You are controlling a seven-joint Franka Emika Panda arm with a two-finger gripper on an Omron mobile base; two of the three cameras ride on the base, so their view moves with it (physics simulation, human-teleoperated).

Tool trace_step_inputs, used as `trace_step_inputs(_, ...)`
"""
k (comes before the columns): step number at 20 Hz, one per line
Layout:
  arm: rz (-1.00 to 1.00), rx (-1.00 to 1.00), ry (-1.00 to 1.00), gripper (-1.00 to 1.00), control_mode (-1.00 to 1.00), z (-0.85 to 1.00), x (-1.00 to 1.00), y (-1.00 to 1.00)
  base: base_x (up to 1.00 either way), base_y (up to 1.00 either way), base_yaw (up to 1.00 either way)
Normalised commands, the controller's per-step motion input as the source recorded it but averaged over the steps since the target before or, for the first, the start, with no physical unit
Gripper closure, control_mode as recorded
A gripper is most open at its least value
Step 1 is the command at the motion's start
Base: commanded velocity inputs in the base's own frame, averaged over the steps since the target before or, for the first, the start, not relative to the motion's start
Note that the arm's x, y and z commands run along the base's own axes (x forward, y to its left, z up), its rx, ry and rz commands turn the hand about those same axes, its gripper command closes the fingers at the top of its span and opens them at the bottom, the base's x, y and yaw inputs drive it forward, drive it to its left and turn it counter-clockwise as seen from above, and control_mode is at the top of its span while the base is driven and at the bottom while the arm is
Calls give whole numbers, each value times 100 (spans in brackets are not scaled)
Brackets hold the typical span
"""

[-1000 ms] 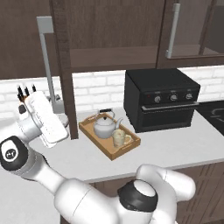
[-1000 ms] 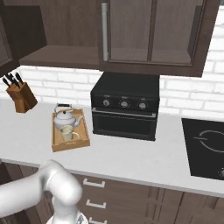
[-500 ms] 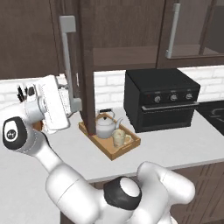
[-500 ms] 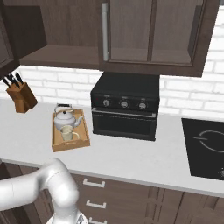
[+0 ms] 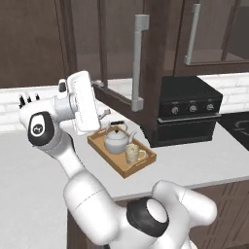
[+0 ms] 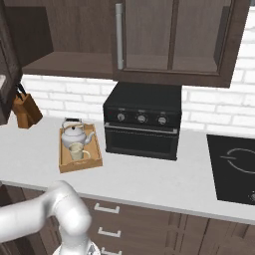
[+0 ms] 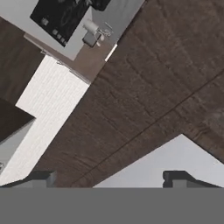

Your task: Pick the kettle from the counter and place it on the tray. Then pick the mug from the cabinet and place it on the tray. Then close the cabinet doors.

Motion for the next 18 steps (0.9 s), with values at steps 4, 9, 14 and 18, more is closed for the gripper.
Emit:
trace_step_inputs(4,15,1,-7,-100,-100,12,7,-85,0,0,0)
trace_step_inputs(9,24,3,-4,-100,-100,8,18,-81,0,0,0)
trace_step_inputs(14,29,4,-1,-100,-100,7,34,-72,0,0,0)
trace_step_inputs(18,32,6,0,-100,-100,9,44,-63,0,0,0)
